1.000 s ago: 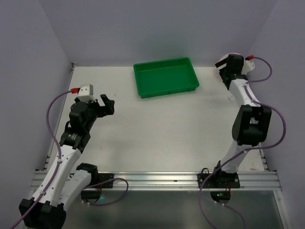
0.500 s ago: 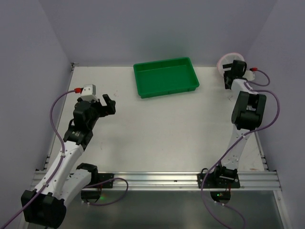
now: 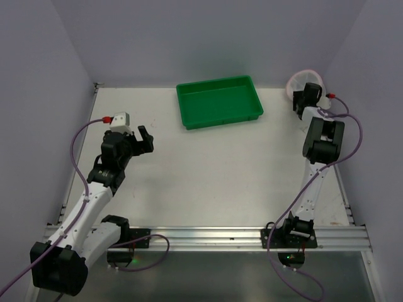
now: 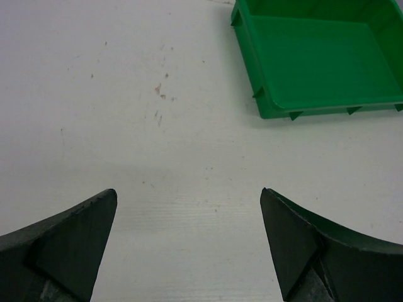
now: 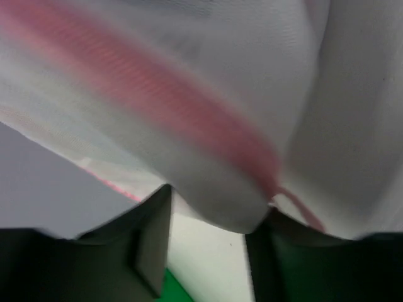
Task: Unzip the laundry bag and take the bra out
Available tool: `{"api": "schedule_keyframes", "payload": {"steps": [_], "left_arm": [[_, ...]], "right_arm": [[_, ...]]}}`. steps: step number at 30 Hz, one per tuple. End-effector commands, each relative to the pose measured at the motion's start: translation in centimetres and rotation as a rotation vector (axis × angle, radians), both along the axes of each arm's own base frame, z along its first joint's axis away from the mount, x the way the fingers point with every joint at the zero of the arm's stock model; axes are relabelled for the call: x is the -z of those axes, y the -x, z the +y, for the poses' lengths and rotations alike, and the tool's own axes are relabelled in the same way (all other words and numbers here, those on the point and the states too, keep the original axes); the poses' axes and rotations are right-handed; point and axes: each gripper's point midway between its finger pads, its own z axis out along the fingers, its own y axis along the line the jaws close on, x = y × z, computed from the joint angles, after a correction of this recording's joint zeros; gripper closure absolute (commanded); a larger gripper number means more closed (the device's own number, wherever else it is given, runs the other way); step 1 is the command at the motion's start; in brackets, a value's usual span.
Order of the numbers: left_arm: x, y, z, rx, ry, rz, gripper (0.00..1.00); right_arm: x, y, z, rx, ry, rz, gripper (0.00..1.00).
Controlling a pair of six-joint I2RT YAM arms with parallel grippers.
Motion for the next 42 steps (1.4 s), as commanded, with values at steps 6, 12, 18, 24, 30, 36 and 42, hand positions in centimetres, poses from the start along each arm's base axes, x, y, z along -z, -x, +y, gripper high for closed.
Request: {"api": "schedule_keyframes", "payload": {"steps": [6, 12, 18, 24, 30, 36, 42], "left_arm": [[-0.5, -0.7, -0.3, 0.010, -0.007, -0.031, 0.00], [-0.7, 0.1, -0.4, 0.020, -0.002, 0.003, 0.00], [-2.2, 1.3, -1.6, 0.079, 0.052, -0.014, 0.00], [-4.0, 2.3, -2.6, 0.125, 0.114, -0.035, 0.00], [-5.3, 3.2, -3.9, 0.199, 0.145, -0.022, 0.00], [-6.0, 4.1, -5.0, 0.268, 0.173, -0.006, 0.00], [-6.0, 4.9, -4.6, 0.272, 0.135, 0.003, 0.00]], "right_arm": [[-7.1, -0.5, -0.1, -0.015, 0.035, -0.212, 1.00], [-11.6, 4.8, 2.6, -0.079, 0.086, -0.241, 1.00], [-15.3, 12.1, 7.3, -0.199, 0.190, -0.232, 1.00], [-17.7, 18.6, 16.7, -0.563, 0.259, -0.201, 1.00], [-20.1, 27.7, 28.6, -1.064, 0.300, -0.306, 1.00], [-19.2, 37.0, 38.7, -1.563, 0.207, -0.424, 1.00], [-12.7, 40.6, 42.8, -1.823, 0.225, -0.274, 1.00]]}}
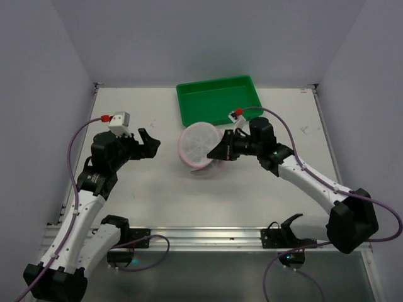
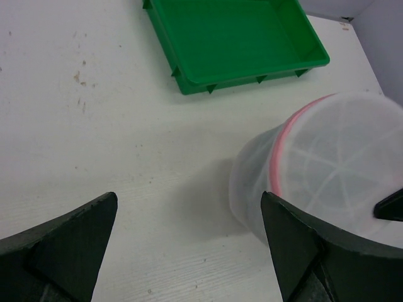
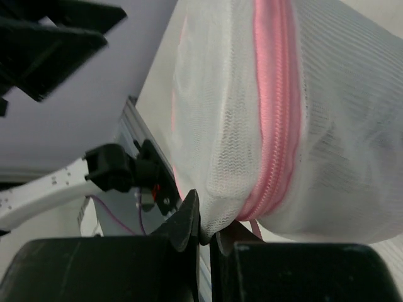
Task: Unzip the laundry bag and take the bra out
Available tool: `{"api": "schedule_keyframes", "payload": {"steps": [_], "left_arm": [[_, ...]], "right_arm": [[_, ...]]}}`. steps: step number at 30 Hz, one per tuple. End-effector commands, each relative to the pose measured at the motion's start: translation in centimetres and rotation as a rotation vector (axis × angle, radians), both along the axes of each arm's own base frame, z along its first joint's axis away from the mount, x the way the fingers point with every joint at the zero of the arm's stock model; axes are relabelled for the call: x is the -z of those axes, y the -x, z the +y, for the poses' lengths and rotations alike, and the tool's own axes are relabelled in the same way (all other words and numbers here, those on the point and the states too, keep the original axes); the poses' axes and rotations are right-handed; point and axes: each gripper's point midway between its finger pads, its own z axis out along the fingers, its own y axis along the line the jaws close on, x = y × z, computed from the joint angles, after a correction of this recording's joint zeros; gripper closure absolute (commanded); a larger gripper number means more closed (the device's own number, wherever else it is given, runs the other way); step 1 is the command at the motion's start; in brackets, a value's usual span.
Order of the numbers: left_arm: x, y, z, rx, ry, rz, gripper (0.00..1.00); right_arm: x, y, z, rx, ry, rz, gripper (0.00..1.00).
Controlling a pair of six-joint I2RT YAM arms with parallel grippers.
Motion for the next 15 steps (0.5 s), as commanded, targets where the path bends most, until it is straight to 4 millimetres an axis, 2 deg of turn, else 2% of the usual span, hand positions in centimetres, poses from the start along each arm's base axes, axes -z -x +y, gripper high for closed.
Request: {"api": "schedule_keyframes", "payload": {"steps": [1, 2, 3, 5, 6, 7, 8, 9, 11, 12, 14, 15], "left_arm": [[-1.9, 0.9, -0.7, 0.053, 0.004, -0.036, 0.00], [-1.6, 0.9, -0.9, 0.062, 0.009, -0.029, 0.00], [-0.9, 1.2, -1.3, 0.085, 0.023, -0.009, 0.00], [-0.1, 1.3, -1.9, 0.104, 0.055, 0.018, 0.00], [1.1, 1.8, -2.4, 0.131, 0.073, 0.052, 0.00], [1.3, 1.6, -2.9, 0.139, 0.104, 0.050, 0.00], [1.8, 1.7, -3.2, 0.151, 0.124, 0.058, 0.00], [2.2, 2.0, -3.7, 0.174, 0.149, 0.073, 0.00], [3.4, 2.1, -4.2, 0.178, 0.192, 0.111, 0.00], [3.7, 2.1, -4.5, 0.184, 0.208, 0.125, 0.00], [4.4, 2.1, -4.8, 0.182, 0.235, 0.159, 0.00], [4.6, 2.1, -4.9, 0.184, 0.242, 0.170, 0.00]], "right_arm": [[3.7, 1.2, 1.1, -0.132, 0.079, 0.010, 1.00], [4.7, 1.1, 1.2, -0.138, 0.092, 0.031, 1.00], [6.7, 1.1, 1.5, -0.150, 0.115, 0.078, 1.00], [8.3, 1.1, 2.1, -0.164, 0.119, 0.121, 1.00], [9.0, 1.0, 2.2, -0.159, 0.125, 0.151, 0.99], [10.3, 0.9, 2.3, -0.151, 0.140, 0.195, 0.96], [10.4, 0.6, 2.6, -0.136, 0.128, 0.207, 0.91], [10.4, 0.4, 2.7, -0.127, 0.129, 0.211, 0.74], [9.9, 0.2, 2.5, -0.100, 0.130, 0.203, 0.57], [9.4, -0.6, 2.2, -0.059, 0.148, 0.174, 0.41], [8.5, -0.5, 0.8, -0.022, 0.220, 0.140, 0.31], [7.4, -1.1, 0.4, 0.006, 0.239, 0.099, 0.27]]}}
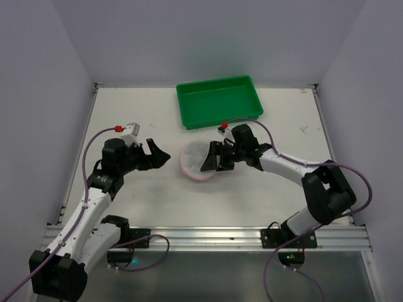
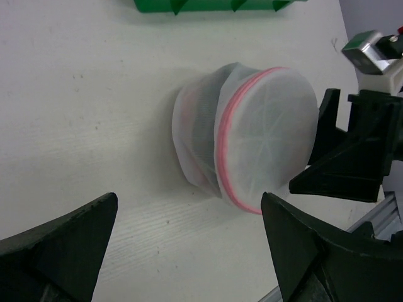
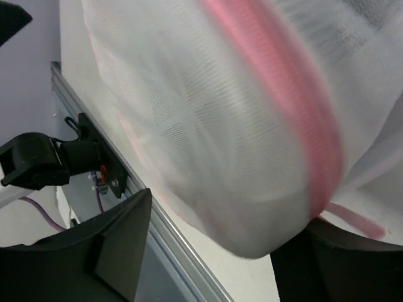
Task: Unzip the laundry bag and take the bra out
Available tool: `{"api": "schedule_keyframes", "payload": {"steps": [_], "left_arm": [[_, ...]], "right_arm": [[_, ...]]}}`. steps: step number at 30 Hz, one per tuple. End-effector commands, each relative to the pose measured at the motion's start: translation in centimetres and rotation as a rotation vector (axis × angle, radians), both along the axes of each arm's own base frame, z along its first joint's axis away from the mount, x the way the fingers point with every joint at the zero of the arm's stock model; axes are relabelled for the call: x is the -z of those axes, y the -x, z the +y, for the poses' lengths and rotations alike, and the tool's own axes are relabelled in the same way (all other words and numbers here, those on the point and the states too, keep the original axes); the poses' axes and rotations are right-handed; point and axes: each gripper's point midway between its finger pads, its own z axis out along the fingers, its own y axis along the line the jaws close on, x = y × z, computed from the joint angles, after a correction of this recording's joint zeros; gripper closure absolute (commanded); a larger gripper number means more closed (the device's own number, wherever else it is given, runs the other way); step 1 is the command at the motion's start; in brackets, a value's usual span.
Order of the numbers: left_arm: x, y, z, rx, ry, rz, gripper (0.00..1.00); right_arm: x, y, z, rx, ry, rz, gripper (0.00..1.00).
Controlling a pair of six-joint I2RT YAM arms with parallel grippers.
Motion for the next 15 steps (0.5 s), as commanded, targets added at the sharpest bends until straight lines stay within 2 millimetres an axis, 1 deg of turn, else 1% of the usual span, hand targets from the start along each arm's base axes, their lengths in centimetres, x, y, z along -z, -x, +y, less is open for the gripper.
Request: {"api": "schedule_keyframes", "payload": {"steps": [1, 2, 3, 4, 5, 6, 8, 9, 10, 11, 12, 13, 14, 15], "left_arm": [[-0.9, -0.1, -1.7, 0.040, 0.108, 0.006, 0.00], [-0.6, -0.2, -1.8, 0.038, 0.112, 0.016, 0.01], [-0.4, -0.1, -1.9, 0.040, 0.121, 0.023, 0.02], [0.0, -0.1, -2.1, 0.036, 0.137, 0.046, 0.04], [0.2, -0.1, -2.4, 0.046, 0.153, 0.046, 0.05], [0.3, 0.0, -2.7, 0.059, 0.170, 0.054, 0.06], [0.3, 0.1, -3.7, 0.076, 0.210, 0.066, 0.09], [0.5, 0.2, -4.0, 0.083, 0.219, 0.076, 0.10], [0.5, 0.4, -4.9, 0.102, 0.233, 0.081, 0.11], [0.3, 0.3, -5.3, 0.107, 0.235, 0.068, 0.12], [0.6, 0.2, -5.6, 0.096, 0.227, 0.072, 0.12], [1.0, 0.4, -6.5, 0.114, 0.227, 0.089, 0.13], [1.4, 0.5, -6.8, 0.115, 0.224, 0.097, 0.14], [2.0, 0.6, -7.0, 0.114, 0.218, 0.112, 0.14]], "right_arm": [[-4.7, -2.5, -1.9, 0.100, 0.088, -0.198, 0.22], [-5.3, -2.1, -3.1, 0.097, 0.140, -0.226, 0.20], [-6.6, -2.7, -3.4, 0.110, 0.158, -0.266, 0.19], [-6.9, -3.3, -4.4, 0.147, 0.203, -0.296, 0.18], [-7.0, -3.2, -5.2, 0.144, 0.248, -0.316, 0.17], [-8.4, -3.6, -5.6, 0.160, 0.254, -0.355, 0.17], [-8.9, -4.1, -6.6, 0.181, 0.307, -0.391, 0.16], [-9.7, -4.7, -6.8, 0.193, 0.312, -0.414, 0.16], [-9.9, -5.0, -7.0, 0.201, 0.322, -0.425, 0.16], [-10.0, -5.5, -7.3, 0.210, 0.336, -0.438, 0.16], [-9.9, -6.1, -7.3, 0.210, 0.341, -0.435, 0.16], [-9.9, -6.6, -7.4, 0.214, 0.342, -0.431, 0.17], [-9.9, -6.8, -7.1, 0.195, 0.327, -0.426, 0.18], [-9.7, -7.5, -6.6, 0.185, 0.322, -0.418, 0.19]]}}
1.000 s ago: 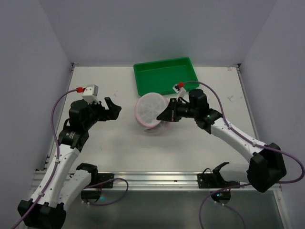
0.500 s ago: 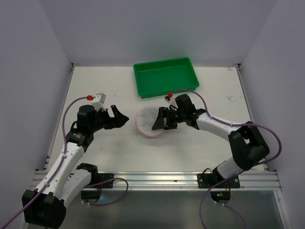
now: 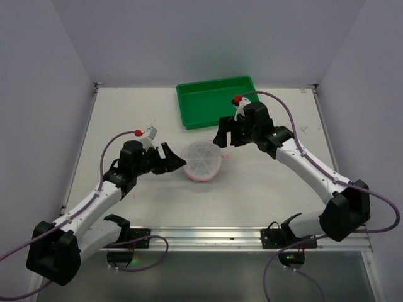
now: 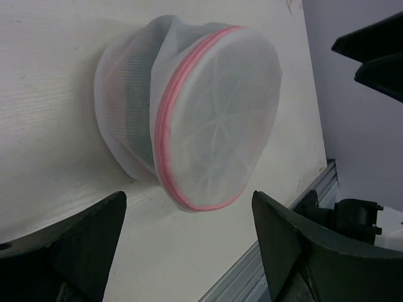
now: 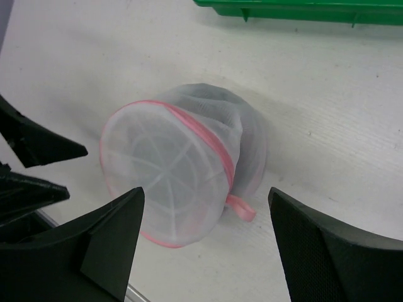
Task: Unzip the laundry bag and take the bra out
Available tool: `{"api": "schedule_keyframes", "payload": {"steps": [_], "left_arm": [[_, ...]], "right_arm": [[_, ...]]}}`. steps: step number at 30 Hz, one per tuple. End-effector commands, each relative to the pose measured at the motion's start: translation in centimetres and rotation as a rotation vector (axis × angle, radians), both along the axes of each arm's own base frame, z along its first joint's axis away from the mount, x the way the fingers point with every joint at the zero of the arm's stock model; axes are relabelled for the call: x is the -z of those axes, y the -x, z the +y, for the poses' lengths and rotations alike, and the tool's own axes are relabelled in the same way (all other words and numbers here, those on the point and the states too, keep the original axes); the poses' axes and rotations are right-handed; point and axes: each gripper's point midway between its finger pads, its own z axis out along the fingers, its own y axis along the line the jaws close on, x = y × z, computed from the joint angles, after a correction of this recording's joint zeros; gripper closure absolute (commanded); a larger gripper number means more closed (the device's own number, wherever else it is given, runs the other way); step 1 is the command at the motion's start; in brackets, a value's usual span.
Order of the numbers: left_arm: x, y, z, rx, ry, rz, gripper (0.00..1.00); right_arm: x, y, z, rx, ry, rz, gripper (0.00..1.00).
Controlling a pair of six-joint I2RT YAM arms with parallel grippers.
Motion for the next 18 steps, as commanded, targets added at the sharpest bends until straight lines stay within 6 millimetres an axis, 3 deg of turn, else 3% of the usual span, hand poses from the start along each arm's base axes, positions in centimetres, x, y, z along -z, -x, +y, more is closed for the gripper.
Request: {"api": "schedule_keyframes", "payload": {"steps": [1, 3, 8, 11, 13, 14, 18], "left_arm": [[0.0, -0.4, -1.9, 0.004, 0.044, -0.006, 0.16], [1.0, -0.5, -2.0, -0.008, 0.032, 0.014, 0.20], [2.4, -1.5, -2.3, -0.023, 0.002, 0.032, 0.38], [2.7, -3.1, -2.0, -0.060, -0.050, 0.017, 0.49], [3.5, -3.9, -1.8, -0.063, -0.096, 0.025, 0.55], [2.7, -4.8, -2.0, -0.063, -0.103, 0.003, 0.56], [2.5, -7.2, -2.8, -0.039, -0.144, -0.032, 0.59]], "right_arm": [[1.1, -1.7, -0.5, -0.012, 0.068, 0.014, 0.19], [0.7, -2.4, 0.7, -0.042, 0.041, 0.005, 0.19], [3.8, -3.6, 2.0, -0.057, 0.041, 0.065, 0.21], [5.6, -2.2, 2.3, -0.076, 0.017, 0.115, 0.24], [5.8, -1.2, 2.9, -0.084, -0.013, 0.129, 0.26], [6.1, -0.7, 2.9, -0.087, -0.023, 0.137, 0.26], [7.1, 2.3, 2.8, -0.083, -0.056, 0.187, 0.28]]}}
